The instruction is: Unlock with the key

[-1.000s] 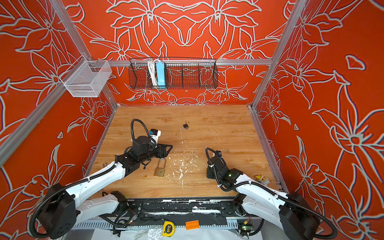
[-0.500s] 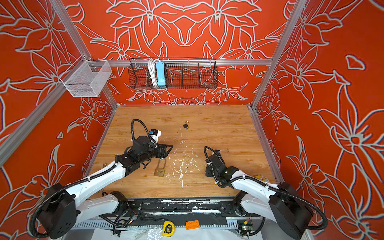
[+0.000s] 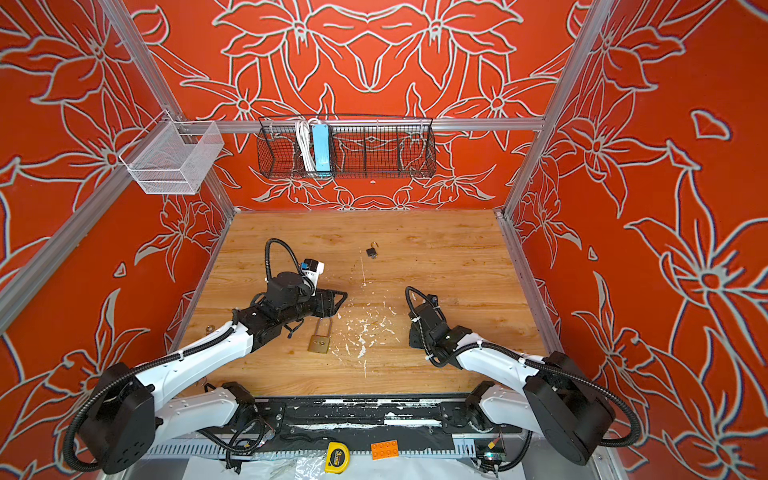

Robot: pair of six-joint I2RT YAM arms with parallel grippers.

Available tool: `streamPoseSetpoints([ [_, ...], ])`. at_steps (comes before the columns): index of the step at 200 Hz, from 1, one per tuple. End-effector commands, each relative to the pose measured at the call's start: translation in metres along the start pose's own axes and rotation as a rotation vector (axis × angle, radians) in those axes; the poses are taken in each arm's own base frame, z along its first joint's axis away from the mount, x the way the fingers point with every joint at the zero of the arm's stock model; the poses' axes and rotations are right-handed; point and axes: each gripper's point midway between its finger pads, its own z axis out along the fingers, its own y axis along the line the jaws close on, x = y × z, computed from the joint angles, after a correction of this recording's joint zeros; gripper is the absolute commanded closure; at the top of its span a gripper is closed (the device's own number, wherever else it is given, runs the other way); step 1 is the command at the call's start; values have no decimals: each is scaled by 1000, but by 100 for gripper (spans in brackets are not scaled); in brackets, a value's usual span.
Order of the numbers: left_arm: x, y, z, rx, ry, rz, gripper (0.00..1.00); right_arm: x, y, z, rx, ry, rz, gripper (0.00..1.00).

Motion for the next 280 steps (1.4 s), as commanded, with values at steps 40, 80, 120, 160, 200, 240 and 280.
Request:
streamPoseSetpoints([
  [40, -10, -8, 1, 27, -22, 2, 27, -14, 2, -4, 9, -30, -25, 98],
  [80, -10, -8, 1, 23, -23, 3, 27, -20, 18, -12, -87, -58, -104, 100],
  [120, -10, -8, 1, 24, -23, 2, 27, -27, 19, -30, -118, -110, -174, 100],
  [160, -8, -7, 5, 30, -12, -5, 27, -29, -1, -40, -18, -115, -188, 91],
  [200, -7, -8, 7, 33, -5, -8, 27, -19, 0, -23, 24, -17, -197, 75],
  [240, -7, -7, 6, 30, -8, -8, 27, -20, 5, -11, 19, -19, -165, 76],
  [280, -7, -9, 6, 36, -6, -8, 26, -19, 10, -1, 11, -3, -174, 77],
])
